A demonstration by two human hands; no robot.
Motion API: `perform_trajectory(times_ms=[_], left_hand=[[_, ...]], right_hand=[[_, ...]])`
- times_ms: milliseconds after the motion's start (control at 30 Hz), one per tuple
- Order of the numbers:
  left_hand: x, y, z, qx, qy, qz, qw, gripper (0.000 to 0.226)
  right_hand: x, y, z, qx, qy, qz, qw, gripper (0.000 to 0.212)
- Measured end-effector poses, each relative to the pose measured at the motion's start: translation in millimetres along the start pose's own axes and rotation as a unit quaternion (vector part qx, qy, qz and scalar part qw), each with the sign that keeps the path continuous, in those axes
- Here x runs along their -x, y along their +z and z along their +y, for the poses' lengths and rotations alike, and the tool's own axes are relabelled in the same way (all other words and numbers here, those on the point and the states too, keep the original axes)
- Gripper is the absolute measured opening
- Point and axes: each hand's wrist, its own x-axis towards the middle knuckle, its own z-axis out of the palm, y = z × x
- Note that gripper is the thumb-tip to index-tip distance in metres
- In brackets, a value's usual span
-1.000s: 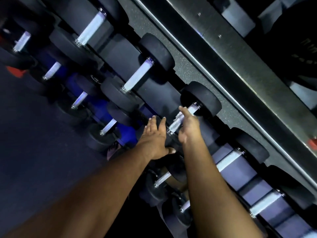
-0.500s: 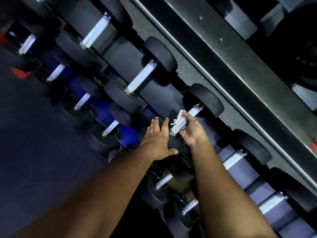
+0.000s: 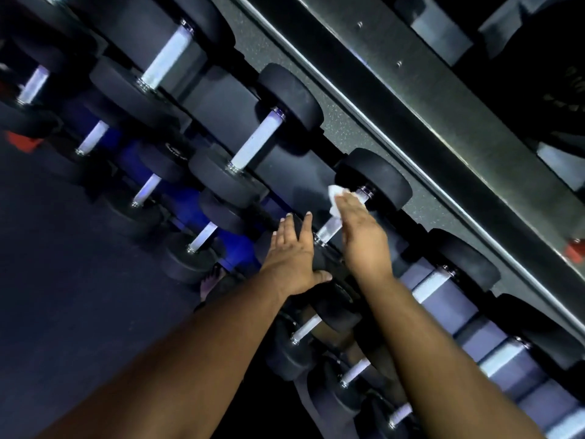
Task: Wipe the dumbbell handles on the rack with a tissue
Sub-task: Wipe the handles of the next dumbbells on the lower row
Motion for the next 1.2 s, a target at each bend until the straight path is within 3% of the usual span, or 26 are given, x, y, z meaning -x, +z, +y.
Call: perform_trajectory(times_ms=[33, 100, 167, 233, 300, 400, 500, 567, 667, 733, 833, 900, 1067, 1133, 1200], left_hand=[[-0.3, 0.0, 0.1, -0.002, 0.005, 0.001, 1.0, 0.134], [0.2, 1.1, -0.7, -0.001, 0.009, 0.007, 1.0, 0.133], [-0.1, 1.8, -2.3, -0.007, 0.011, 0.01, 1.0, 0.133], [0.6, 2.5, -3.0, -0.015, 0.013, 0.006, 1.0, 0.133], [1.1, 1.4, -1.6, -0.03, 0.016, 0.004, 0.999, 0.133], [0.5, -1.9, -0.5, -0.041, 0.016, 0.008, 0.999, 0.133], [0.5, -0.5, -2.7, -0.039, 0.021, 0.011, 0.999, 0.131], [-0.6, -0.1, -4.5, -0.039, 0.026, 0.008, 0.999, 0.129], [-1.8, -1.7, -5.2, -0.033, 0.029, -0.007, 0.999, 0.128], [-2.9, -3.5, -4.6, -0.03, 0.028, -0.019, 0.999, 0.127], [-2.0, -5.2, -1.9, -0.021, 0.022, -0.023, 0.999, 0.126], [-1.5, -6.3, -1.4, -0.025, 0.024, -0.03, 0.999, 0.125], [-0.3, -6.1, -0.5, -0.038, 0.021, -0.031, 0.999, 0.124], [0.2, -6.9, 0.9, -0.039, 0.019, -0.026, 0.999, 0.124], [1.0, -8.1, 1.9, -0.042, 0.015, -0.023, 0.999, 0.125]], right_hand=[[-7.0, 0.5, 6.5, 0.103, -0.075, -0.081, 0.989, 0.067], [-11.2, 7.2, 24.8, 0.263, -0.219, -0.21, 0.916, 0.071], [-12.8, 2.9, 39.1, 0.338, -0.307, -0.268, 0.848, 0.068], [-26.4, -9.2, 41.5, 0.403, -0.321, -0.271, 0.813, 0.069], [-42.8, -21.2, 31.0, 0.442, -0.24, -0.189, 0.843, 0.056], [-41.1, -9.1, 9.9, 0.467, -0.149, -0.212, 0.845, 0.058], [-18.4, 5.8, 11.1, 0.404, -0.208, -0.268, 0.85, 0.059], [-20.8, -3.6, 22.4, 0.402, -0.233, -0.243, 0.851, 0.061], [-29.7, -11.3, 21.1, 0.437, -0.142, -0.181, 0.87, 0.06], [-27.6, -1.2, 11.0, 0.452, -0.126, -0.176, 0.865, 0.058], [-16.0, 12.9, 14.8, 0.43, -0.224, -0.218, 0.847, 0.057], [-10.0, 11.0, 29.0, 0.428, -0.252, -0.193, 0.847, 0.052], [-7.1, 10.5, 25.8, 0.434, -0.076, -0.098, 0.892, 0.073], [5.4, 23.4, 25.7, 0.396, -0.076, -0.083, 0.911, 0.069], [21.3, 25.5, 35.0, 0.36, -0.13, -0.115, 0.917, 0.066]])
